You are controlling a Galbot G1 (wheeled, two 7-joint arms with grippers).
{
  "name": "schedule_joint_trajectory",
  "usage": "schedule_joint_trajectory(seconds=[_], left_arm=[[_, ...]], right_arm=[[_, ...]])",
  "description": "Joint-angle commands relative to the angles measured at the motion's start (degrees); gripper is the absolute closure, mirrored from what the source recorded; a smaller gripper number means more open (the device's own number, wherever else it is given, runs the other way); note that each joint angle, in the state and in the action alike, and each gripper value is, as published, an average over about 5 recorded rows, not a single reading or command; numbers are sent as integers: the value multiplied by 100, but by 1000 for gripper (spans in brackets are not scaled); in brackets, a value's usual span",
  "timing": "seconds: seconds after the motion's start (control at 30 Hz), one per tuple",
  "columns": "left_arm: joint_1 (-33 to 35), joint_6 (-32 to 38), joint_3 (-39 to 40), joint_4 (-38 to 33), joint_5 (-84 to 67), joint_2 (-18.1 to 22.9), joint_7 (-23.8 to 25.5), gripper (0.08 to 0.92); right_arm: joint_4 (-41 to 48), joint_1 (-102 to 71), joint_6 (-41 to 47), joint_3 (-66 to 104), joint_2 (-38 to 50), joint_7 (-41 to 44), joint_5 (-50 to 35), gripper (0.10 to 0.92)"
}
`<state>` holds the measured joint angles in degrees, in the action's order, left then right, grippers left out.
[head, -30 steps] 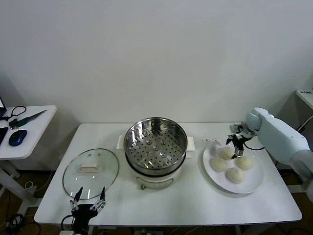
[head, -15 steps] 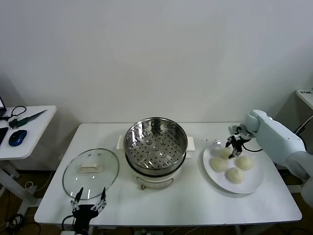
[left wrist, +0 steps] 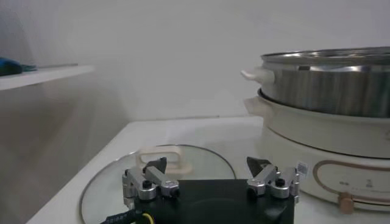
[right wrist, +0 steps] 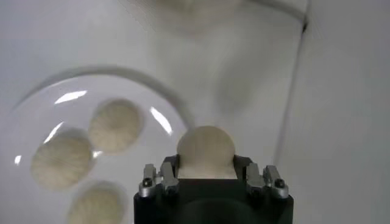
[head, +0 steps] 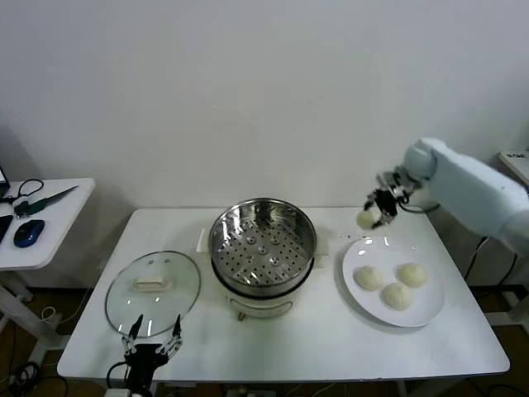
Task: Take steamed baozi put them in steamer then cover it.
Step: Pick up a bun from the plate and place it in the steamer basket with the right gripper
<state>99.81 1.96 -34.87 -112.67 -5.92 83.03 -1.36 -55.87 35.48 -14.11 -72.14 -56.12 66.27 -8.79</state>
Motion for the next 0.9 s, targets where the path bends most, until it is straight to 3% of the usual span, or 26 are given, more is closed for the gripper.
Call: schedule_joint_trajectory(seconds=[0.03, 0.27, 0.6, 0.9], left_arm=[[1, -13, -2, -15, 2, -9, 1, 177], [-24, -32, -47, -48, 33, -11, -1, 177], [79, -28, -58, -109, 129, 2, -29, 177], [120, -10, -31, -65, 160, 10, -92, 177]], right_arm=[[-1709, 2191, -968, -1692, -448, -112, -716, 431], [-1856, 1694, -2089, -1405, -1493, -749, 311, 431], [-587, -40, -2720, -788, -2158, -1293, 2190, 431], [499, -968, -2961, -91, -2298, -1653, 2974, 431]])
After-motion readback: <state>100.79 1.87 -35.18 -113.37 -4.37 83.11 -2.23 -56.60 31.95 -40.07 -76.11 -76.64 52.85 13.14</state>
